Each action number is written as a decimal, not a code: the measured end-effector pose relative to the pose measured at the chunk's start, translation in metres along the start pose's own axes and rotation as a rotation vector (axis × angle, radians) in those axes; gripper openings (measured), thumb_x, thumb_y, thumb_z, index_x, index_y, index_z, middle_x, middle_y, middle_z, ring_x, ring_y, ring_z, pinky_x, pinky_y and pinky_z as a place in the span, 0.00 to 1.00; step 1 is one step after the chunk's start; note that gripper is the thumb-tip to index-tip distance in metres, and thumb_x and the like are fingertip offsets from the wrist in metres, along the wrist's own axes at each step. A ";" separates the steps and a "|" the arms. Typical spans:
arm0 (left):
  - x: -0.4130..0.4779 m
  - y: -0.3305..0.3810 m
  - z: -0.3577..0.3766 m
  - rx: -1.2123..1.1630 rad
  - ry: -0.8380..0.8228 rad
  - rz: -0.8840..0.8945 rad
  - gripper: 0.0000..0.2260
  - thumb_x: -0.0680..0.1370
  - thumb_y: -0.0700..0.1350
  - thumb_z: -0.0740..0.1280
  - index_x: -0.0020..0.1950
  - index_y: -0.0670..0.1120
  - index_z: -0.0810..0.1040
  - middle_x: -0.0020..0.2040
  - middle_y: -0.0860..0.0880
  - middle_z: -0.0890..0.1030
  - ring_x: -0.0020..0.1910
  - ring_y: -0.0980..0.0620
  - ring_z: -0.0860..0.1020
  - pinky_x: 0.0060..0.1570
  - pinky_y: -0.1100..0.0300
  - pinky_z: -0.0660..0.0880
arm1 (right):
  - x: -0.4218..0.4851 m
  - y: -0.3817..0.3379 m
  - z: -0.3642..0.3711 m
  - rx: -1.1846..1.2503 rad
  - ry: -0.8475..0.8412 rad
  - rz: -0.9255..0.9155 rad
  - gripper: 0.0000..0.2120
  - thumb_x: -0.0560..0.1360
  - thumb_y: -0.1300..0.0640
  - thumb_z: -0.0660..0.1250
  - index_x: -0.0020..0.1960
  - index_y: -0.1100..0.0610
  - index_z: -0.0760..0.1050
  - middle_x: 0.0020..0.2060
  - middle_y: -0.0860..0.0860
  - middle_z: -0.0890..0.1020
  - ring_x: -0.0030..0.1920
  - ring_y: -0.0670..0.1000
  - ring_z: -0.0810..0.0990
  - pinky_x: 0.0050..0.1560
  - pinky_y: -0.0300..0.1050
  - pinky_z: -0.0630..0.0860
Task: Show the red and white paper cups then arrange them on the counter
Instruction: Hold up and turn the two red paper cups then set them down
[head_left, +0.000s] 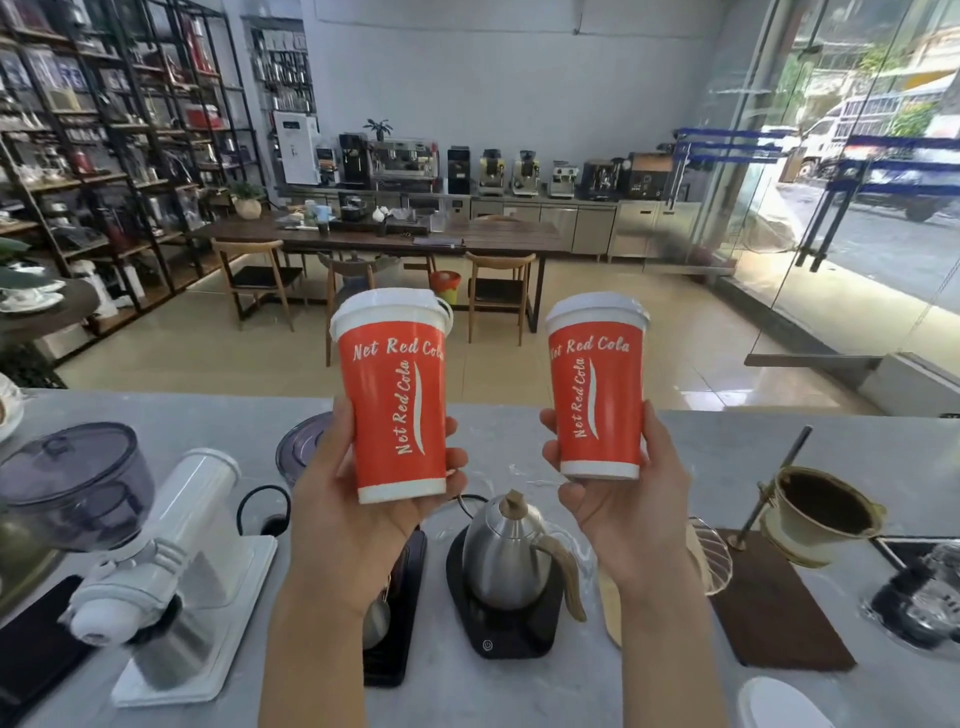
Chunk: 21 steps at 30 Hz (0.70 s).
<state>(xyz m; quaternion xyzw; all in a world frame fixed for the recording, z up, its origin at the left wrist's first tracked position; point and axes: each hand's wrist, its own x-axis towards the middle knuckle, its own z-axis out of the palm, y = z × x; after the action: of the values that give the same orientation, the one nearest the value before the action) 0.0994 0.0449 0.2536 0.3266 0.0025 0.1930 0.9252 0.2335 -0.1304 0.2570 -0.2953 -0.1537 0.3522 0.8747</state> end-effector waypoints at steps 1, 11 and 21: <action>0.001 -0.001 0.000 0.024 0.013 -0.004 0.34 0.74 0.62 0.69 0.71 0.40 0.72 0.58 0.35 0.79 0.51 0.35 0.81 0.45 0.45 0.80 | 0.001 0.001 -0.001 -0.004 0.007 0.005 0.34 0.75 0.35 0.59 0.66 0.62 0.74 0.54 0.62 0.81 0.41 0.56 0.82 0.27 0.44 0.79; 0.002 -0.009 0.005 -0.023 -0.023 -0.006 0.39 0.68 0.62 0.75 0.71 0.41 0.71 0.56 0.35 0.80 0.44 0.40 0.82 0.40 0.50 0.82 | -0.004 0.002 -0.003 -0.095 0.008 0.000 0.28 0.77 0.43 0.62 0.69 0.62 0.70 0.57 0.66 0.80 0.47 0.61 0.82 0.31 0.45 0.80; -0.007 -0.008 0.000 -0.181 -0.032 -0.027 0.32 0.80 0.61 0.60 0.75 0.39 0.66 0.56 0.34 0.79 0.48 0.39 0.79 0.47 0.48 0.80 | -0.009 0.007 -0.001 -0.143 -0.007 -0.106 0.35 0.70 0.36 0.67 0.72 0.53 0.67 0.52 0.59 0.82 0.43 0.59 0.84 0.30 0.46 0.81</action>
<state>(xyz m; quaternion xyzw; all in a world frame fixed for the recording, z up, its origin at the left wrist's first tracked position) 0.0958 0.0369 0.2485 0.2447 -0.0252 0.1744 0.9534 0.2241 -0.1332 0.2515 -0.3473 -0.1972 0.2944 0.8682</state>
